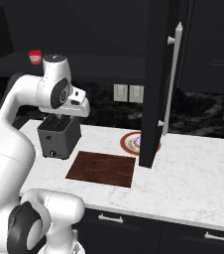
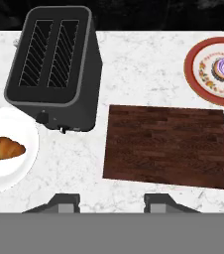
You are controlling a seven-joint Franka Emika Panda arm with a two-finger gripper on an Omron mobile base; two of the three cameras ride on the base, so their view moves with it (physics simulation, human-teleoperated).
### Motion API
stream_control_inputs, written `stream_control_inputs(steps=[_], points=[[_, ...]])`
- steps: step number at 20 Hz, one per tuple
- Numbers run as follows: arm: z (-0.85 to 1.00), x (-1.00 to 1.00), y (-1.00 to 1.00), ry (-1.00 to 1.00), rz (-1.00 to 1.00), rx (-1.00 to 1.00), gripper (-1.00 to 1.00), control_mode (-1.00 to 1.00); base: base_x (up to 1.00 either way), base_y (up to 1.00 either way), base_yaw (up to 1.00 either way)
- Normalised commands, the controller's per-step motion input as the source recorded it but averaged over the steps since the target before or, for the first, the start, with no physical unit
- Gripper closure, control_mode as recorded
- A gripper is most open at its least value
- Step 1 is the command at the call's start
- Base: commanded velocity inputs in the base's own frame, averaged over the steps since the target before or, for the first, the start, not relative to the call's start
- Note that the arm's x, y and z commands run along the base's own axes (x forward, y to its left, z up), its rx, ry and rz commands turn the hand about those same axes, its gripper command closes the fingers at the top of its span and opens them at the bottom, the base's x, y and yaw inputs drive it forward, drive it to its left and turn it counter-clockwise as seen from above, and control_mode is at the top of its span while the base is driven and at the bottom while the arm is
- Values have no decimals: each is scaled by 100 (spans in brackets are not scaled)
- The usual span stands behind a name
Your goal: From the different types of pastries on the counter, select a croissant and place it on the cutting board. Then retrieve a jar of jam from the cabinet and place it alongside the croissant on the cutting board.
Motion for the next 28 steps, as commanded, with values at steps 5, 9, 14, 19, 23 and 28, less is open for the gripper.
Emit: stream_control_inputs(steps=[5,9,14,19,23,28], points=[[19,0,16,-1,0,0,-100,-100,0,0,0],[37,-8,50,-5,0,-3,-100,-100,0,0,0],[26,0,57,-2,0,-5,-100,-100,0,0,0],[20,0,59,-11,0,-11,-100,-100,0,0,0],[5,-12,20,-16,2,-10,-100,-100,0,0,0],[-1,0,0,-1,-2,2,-100,-100,0,0,0]])
